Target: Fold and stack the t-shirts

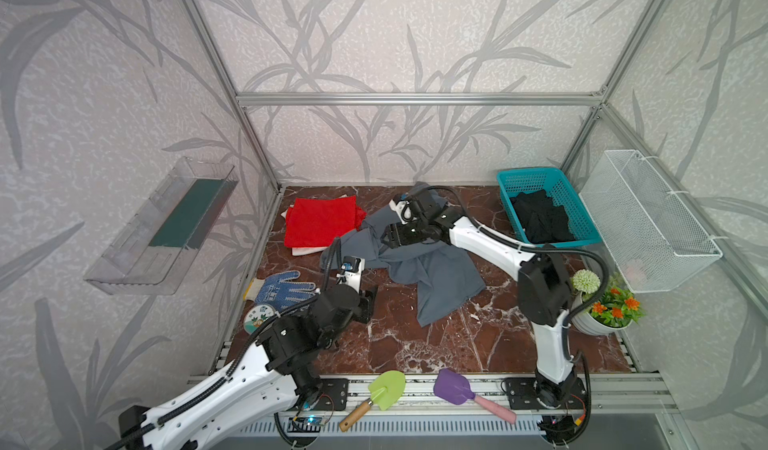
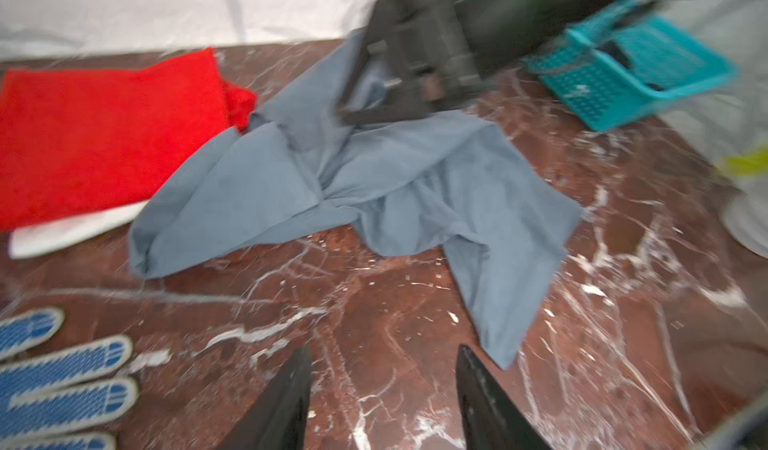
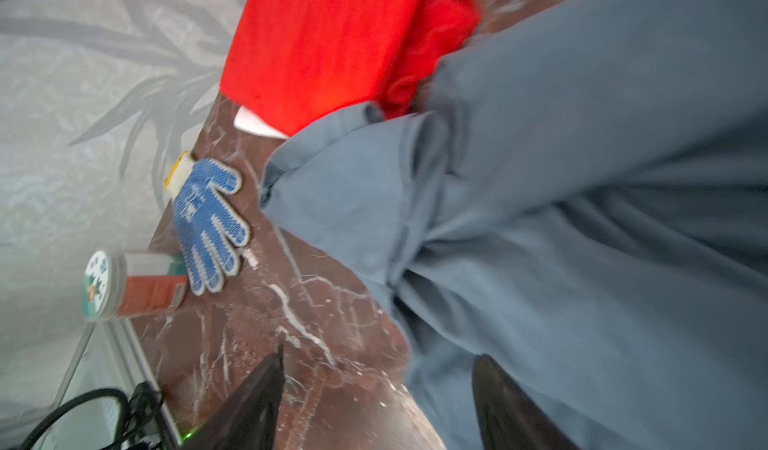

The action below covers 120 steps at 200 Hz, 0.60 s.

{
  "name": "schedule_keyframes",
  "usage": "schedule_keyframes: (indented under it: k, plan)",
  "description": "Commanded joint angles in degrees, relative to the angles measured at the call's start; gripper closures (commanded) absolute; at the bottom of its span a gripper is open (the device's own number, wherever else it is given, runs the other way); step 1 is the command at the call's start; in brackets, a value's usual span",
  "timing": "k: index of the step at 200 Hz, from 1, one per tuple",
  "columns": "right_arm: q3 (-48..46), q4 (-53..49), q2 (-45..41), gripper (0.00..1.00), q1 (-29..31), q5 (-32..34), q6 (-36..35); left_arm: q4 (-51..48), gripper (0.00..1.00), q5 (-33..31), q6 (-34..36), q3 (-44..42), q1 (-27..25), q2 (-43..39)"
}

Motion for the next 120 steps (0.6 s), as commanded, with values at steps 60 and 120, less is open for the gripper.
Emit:
schedule_keyframes:
  k: [60, 120]
  plan:
    - [-41.4, 3.66, -35.26, 0.36, -0.32, 8.27, 5.32, -1.5, 0.52, 12.71, -0.21, 15.49, 23.3, 35.01]
    - [-47.85, 5.48, -33.88, 0.4, 7.28, 8.58, 9.22, -1.21, 0.61, 15.53, 4.93, 31.35, 24.39, 57.81]
